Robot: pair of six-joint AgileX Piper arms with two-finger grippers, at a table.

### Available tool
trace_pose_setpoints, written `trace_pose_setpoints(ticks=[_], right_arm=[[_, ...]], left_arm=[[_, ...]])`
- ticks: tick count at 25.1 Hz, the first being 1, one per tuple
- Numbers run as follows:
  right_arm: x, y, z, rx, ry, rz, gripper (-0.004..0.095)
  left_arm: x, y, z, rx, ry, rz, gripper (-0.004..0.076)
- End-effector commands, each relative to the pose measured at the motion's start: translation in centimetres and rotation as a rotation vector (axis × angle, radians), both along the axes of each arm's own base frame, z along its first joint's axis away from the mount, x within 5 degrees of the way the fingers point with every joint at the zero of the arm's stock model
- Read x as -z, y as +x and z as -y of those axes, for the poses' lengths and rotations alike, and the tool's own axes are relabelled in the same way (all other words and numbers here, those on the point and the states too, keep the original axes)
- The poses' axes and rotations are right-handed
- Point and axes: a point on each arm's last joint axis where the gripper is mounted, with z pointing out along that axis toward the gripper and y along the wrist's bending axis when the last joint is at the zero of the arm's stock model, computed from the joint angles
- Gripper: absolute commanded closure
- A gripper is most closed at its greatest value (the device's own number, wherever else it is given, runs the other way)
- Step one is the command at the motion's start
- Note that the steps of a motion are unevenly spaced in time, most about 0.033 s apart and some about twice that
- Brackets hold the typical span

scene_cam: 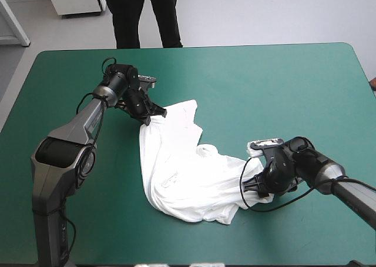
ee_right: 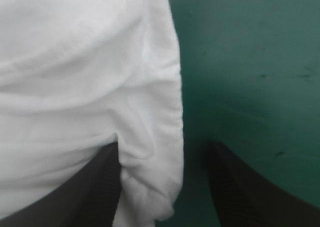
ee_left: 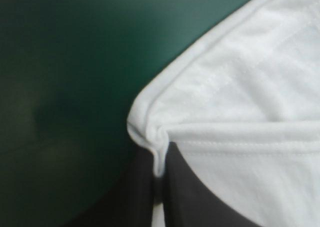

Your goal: Fold the cloth

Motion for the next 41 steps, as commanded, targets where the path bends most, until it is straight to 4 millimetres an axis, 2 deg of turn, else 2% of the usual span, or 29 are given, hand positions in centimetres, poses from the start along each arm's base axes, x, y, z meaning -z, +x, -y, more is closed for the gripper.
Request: trace_pose_setpoints(ticks=[1, 3, 5, 7, 10, 12, 15, 16, 17, 18, 19, 20, 26, 28, 29, 30, 32, 33, 34, 41], right_arm=[[0.1, 0.4, -0.2, -0.004, 0.02, 0.051, 0.0422], [0.4, 0.4, -0.2, -0.001, 0.024, 0.048, 0.0433], [1.1, 0.1, -0.1, 0.001, 0.019, 0.03, 0.0497], [1.8, -0.4, 0.1, 0.012, 0.018, 0.0, 0.0634], [2.5, -1.1, 0.4, 0.018, 0.003, -0.049, 0.0931], [2.4, -1.2, 0.4, 0.015, -0.01, -0.065, 0.0921], [1.2, -0.8, 0.3, 0.011, 0.001, -0.032, 0.0925], [-0.5, -0.4, 0.1, 0.007, 0.017, 0.013, 0.0925], [-1.3, -0.2, 0.1, 0.004, 0.022, 0.034, 0.0925], [-3.7, 0.3, 0.1, -0.008, 0.021, 0.096, 0.0925], [-4.7, 0.4, 0.1, -0.012, 0.019, 0.122, 0.0925], [-7.3, 0.7, 0.4, -0.022, 0.005, 0.19, 0.0925], [-15.2, 0.3, 1.5, -0.013, -0.002, 0.383, 0.0925], [-18.7, -0.2, 2.2, -0.009, -0.009, 0.489, 0.0925], [-21.1, -0.6, 2.8, -0.014, -0.019, 0.56, 0.0926], [-22.1, -0.9, 3.0, -0.015, -0.019, 0.584, 0.0926], [-26.2, -1.8, 3.7, -0.013, -0.004, 0.706, 0.0925], [-29.1, -2.7, 4.2, -0.005, 0.029, 0.806, 0.0925], [-31.1, -3.4, 4.7, 0.004, 0.055, 0.876, 0.0925], [-38.7, -8.3, 7.1, 0.013, 0.165, 1.175, 0.0925]], left_arm=[[-2.4, -0.2, 0.1, -0.001, -0.029, 0.059, 0.0734], [-2.4, -0.2, 0.1, -0.001, -0.029, 0.059, 0.0734], [-2.4, -0.2, 0.1, -0.001, -0.029, 0.059, 0.0734], [-2.4, -0.2, 0.1, -0.001, -0.029, 0.057, 0.0734], [-2.4, -0.3, 0.1, -0.001, -0.028, 0.055, 0.0734], [-2.6, -0.3, 0.1, 0.001, -0.029, 0.059, 0.0734], [-4.0, -0.7, 0.0, 0.017, -0.032, 0.083, 0.0734], [-5.6, -1.1, -0.2, 0.021, -0.027, 0.112, 0.0734], [-6.7, -1.4, -0.4, 0.024, -0.019, 0.132, 0.0734], [-8.9, -2.2, -0.9, 0.028, 0.002, 0.172, 0.0734], [-10.2, -2.7, -1.1, 0.028, 0.002, 0.195, 0.0734], [-12.6, -3.8, -1.4, 0.04, -0.007, 0.244, 0.0734], [-20.8, -8.4, -2.5, 0.035, -0.07, 0.453, 0.0734], [-24.3, -11.1, -3.2, 0.033, -0.094, 0.555, 0.0734], [-26.6, -13.1, -3.7, 0.032, -0.113, 0.624, 0.0734], [-27.7, -14.1, -3.9, 0.031, -0.122, 0.661, 0.0734], [-31.1, -17.1, -4.7, 0.028, -0.15, 0.778, 0.0734], [-33.4, -19.4, -5.3, 0.025, -0.173, 0.87, 0.0734], [-35.2, -21.2, -5.8, 0.023, -0.191, 0.944, 0.0734], [-41.9, -28.2, -7.2, 0.029, -0.333, 1.296, 0.0734]])
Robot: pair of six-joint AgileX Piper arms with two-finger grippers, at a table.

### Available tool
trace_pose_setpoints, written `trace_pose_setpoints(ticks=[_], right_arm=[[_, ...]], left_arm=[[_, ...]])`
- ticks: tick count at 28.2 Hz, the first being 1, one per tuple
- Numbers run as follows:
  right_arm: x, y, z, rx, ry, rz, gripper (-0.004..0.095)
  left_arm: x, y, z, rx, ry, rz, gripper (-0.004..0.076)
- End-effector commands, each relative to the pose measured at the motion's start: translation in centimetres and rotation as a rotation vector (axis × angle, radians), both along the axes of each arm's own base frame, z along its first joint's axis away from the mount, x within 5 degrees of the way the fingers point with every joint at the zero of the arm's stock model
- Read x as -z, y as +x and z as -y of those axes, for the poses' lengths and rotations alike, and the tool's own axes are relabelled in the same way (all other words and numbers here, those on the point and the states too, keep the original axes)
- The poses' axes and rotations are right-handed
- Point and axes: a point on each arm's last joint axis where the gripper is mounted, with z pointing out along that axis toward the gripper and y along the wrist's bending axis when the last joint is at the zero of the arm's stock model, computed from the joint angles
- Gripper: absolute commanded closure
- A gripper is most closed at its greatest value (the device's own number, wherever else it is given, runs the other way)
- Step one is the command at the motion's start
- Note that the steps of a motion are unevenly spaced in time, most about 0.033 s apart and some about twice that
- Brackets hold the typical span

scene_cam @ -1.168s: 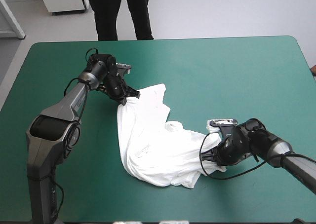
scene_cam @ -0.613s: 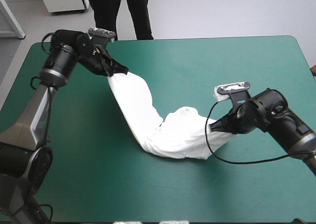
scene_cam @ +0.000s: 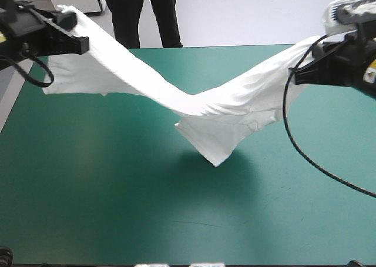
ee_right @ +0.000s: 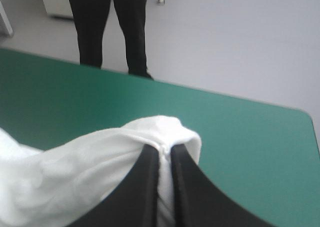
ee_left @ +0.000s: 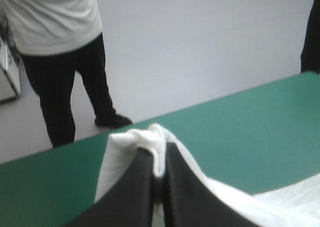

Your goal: Fold the cloth

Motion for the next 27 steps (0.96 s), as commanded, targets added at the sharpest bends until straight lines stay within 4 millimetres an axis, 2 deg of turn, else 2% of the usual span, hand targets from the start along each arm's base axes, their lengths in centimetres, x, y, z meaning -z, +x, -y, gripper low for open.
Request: trace_pose_setpoints(ticks=[1, 3, 6, 9, 11, 14, 18, 22, 27], right_arm=[[-4.0, -3.8, 2.2, 0.011, 0.051, 0.187, 0.0925], [-5.4, -5.1, 2.8, 0.005, 0.083, 0.254, 0.0924], [-6.1, -5.9, 3.2, 0.004, 0.103, 0.289, 0.0924], [-6.0, -5.8, 3.1, -0.006, 0.105, 0.279, 0.0924], [-5.4, -4.9, 2.4, -0.017, 0.097, 0.244, 0.0924], [-3.6, -2.7, 1.1, -0.028, 0.08, 0.144, 0.0925], [0.8, 1.3, -0.9, -0.016, 0.002, -0.039, 0.0925], [6.8, 5.5, -3.0, -0.008, -0.076, -0.204, 0.0926], [13.7, 10.1, -5.0, 0.021, -0.154, -0.312, 0.0925]], left_arm=[[-4.1, -4.9, -0.8, 0.043, -0.101, 0.239, 0.0734], [-5.6, -7.0, -1.2, 0.066, -0.136, 0.334, 0.0734], [-6.2, -8.1, -1.4, 0.071, -0.148, 0.376, 0.0734], [-6.0, -8.1, -1.4, 0.071, -0.138, 0.354, 0.0734], [-5.3, -7.2, -1.3, 0.061, -0.114, 0.295, 0.0734], [-3.6, -4.4, -0.8, 0.035, -0.067, 0.171, 0.0734], [-0.3, 0.3, 0.4, 0.029, -0.02, -0.013, 0.0734], [4.9, 5.9, 1.8, 0.023, 0.035, -0.239, 0.0734], [11.9, 12.2, 3.3, 0.007, 0.095, -0.452, 0.0734]])
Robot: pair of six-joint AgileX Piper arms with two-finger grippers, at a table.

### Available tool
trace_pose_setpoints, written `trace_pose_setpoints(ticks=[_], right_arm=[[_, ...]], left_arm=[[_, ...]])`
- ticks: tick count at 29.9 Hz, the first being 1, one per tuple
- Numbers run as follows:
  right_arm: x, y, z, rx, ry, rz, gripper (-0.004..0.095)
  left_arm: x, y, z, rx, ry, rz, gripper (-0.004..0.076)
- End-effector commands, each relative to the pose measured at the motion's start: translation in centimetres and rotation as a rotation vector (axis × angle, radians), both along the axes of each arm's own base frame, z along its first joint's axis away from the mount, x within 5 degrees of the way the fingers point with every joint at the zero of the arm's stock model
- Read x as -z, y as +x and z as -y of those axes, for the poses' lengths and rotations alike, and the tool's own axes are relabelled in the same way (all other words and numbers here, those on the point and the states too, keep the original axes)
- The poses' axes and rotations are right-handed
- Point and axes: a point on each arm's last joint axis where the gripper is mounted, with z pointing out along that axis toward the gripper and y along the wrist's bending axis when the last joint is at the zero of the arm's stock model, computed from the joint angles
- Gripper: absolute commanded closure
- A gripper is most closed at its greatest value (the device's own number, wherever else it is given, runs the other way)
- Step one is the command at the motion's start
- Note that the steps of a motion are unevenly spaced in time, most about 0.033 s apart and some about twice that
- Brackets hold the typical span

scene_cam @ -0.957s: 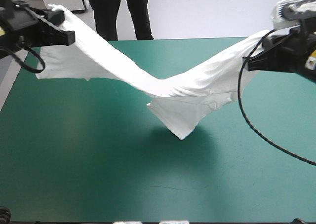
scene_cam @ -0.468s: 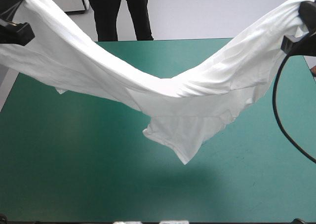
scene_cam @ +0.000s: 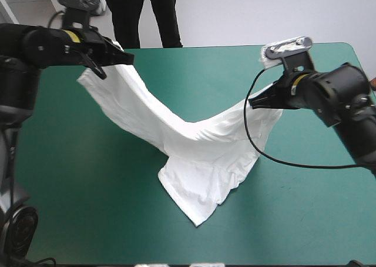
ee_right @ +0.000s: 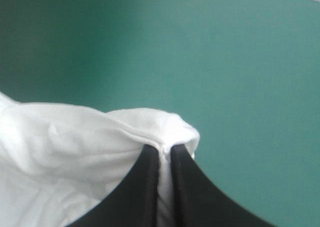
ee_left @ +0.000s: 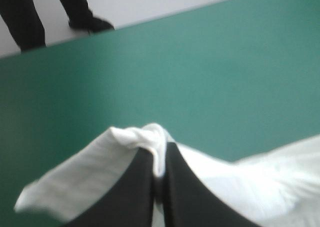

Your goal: Fold the cloth

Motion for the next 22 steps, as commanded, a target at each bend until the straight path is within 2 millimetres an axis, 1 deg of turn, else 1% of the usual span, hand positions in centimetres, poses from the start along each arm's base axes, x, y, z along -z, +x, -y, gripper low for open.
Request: trace_pose_setpoints(ticks=[1, 4, 5, 6, 8, 9, 12, 15, 19, 22], right_arm=[[2.6, 2.7, -0.4, 0.019, -0.018, 0.046, 0.0925], [6.0, 6.0, -0.3, 0.059, 0.016, -0.039, 0.0925], [6.6, 6.9, -0.1, 0.07, 0.036, -0.052, 0.0925], [7.4, 8.1, 0.2, 0.081, 0.055, -0.06, 0.0926], [8.7, 10.0, 1.0, 0.104, 0.081, -0.075, 0.0926], [9.4, 10.9, 1.4, 0.117, 0.096, -0.087, 0.0926], [11.3, 13.4, 2.7, 0.172, 0.136, -0.129, 0.0926], [12.4, 15.5, 3.8, 0.215, 0.168, -0.136, 0.0925], [13.8, 17.7, 4.8, 0.24, 0.21, -0.159, 0.0925], [15.2, 19.1, 5.3, 0.255, 0.257, -0.194, 0.0925]], left_arm=[[2.7, 2.1, 0.4, -0.017, 0.026, -0.069, 0.0734], [6.2, 5.4, 1.1, -0.026, 0.056, -0.132, 0.0734], [7.0, 6.3, 1.3, -0.03, 0.063, -0.135, 0.0734], [8.3, 7.5, 1.6, -0.034, 0.066, -0.149, 0.0734], [9.9, 9.1, 1.9, -0.044, 0.062, -0.154, 0.0734], [11.1, 10.1, 2.2, -0.046, 0.063, -0.162, 0.0734], [13.8, 12.1, 2.7, -0.053, 0.069, -0.191, 0.0734], [16.3, 13.7, 3.0, -0.072, 0.065, -0.209, 0.0734], [18.7, 15.2, 3.0, -0.102, 0.106, -0.211, 0.0734], [20.0, 15.9, 3.0, -0.107, 0.126, -0.218, 0.0734]])
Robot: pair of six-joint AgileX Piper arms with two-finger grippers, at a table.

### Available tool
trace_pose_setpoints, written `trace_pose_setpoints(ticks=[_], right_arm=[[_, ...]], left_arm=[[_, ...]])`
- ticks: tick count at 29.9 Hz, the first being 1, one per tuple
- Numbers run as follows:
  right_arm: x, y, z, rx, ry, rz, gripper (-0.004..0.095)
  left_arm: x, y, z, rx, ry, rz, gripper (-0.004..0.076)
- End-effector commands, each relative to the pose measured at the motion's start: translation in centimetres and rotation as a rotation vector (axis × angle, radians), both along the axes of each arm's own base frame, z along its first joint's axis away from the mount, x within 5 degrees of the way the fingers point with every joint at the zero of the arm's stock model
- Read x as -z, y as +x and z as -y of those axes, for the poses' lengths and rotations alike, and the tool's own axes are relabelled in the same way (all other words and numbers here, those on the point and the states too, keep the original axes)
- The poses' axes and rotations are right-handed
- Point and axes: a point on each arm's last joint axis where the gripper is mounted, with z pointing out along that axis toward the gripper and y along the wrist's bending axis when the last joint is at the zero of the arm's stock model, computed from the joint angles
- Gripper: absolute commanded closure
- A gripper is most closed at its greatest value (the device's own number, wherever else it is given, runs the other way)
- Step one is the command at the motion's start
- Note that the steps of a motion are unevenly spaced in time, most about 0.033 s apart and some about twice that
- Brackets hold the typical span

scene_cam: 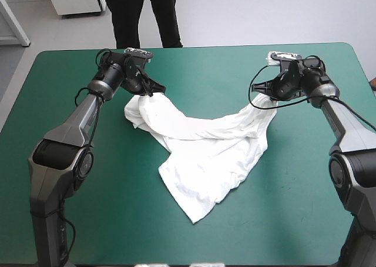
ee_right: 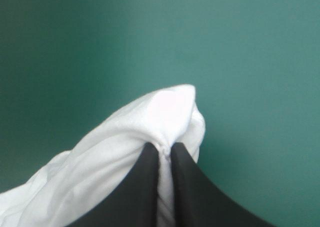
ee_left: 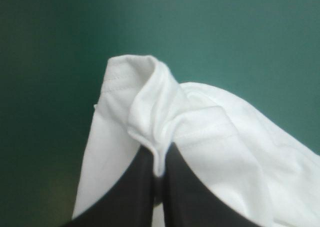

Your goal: Fold the cloth

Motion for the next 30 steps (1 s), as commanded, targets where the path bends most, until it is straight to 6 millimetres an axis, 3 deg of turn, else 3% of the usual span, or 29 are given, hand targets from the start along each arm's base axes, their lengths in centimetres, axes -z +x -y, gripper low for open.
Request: trace_pose_setpoints(ticks=[1, 5, 8, 11, 13, 15, 17, 23, 30], right_arm=[[-1.9, 1.2, 0.7, 0.019, 0.068, 0.087, 0.0925], [-0.9, 2.0, 0.8, 0.015, 0.067, 0.069, 0.0912], [-0.7, 2.0, 0.8, -0.009, 0.052, 0.056, 0.0759], [-0.6, 1.9, 0.7, -0.009, 0.073, 0.047, 0.0493], [-0.9, 1.7, 0.6, -0.012, 0.083, 0.024, 0.0334], [-1.4, 1.6, 0.5, -0.016, 0.088, 0.013, 0.0281], [-2.1, 1.4, 0.6, -0.021, 0.078, 0.006, 0.0292], [-5.4, 0.2, 0.8, -0.027, 0.067, 0.059, 0.0325], [-7.8, -2.2, 1.3, -0.041, 0.018, 0.015, 0.0351]], left_arm=[[-3.0, 0.1, -0.2, -0.015, -0.027, 0.13, 0.0734], [-2.5, 0.8, -0.4, -0.05, -0.053, 0.157, 0.0732], [-2.2, 1.0, -1.0, -0.076, -0.058, 0.147, 0.0696], [-2.4, 0.8, -1.6, -0.087, -0.047, 0.114, 0.0533], [-2.8, 0.5, -1.8, -0.093, -0.051, 0.074, 0.0365], [-3.5, 0.3, -1.9, -0.096, -0.048, 0.053, 0.0212], [-4.4, 0.1, -2.0, -0.095, -0.044, 0.054, 0.0132], [-7.7, -0.6, -2.2, -0.098, -0.042, 0.06, 0.0159], [-11.6, -3.1, -2.6, -0.086, -0.041, 0.083, 0.0223]])
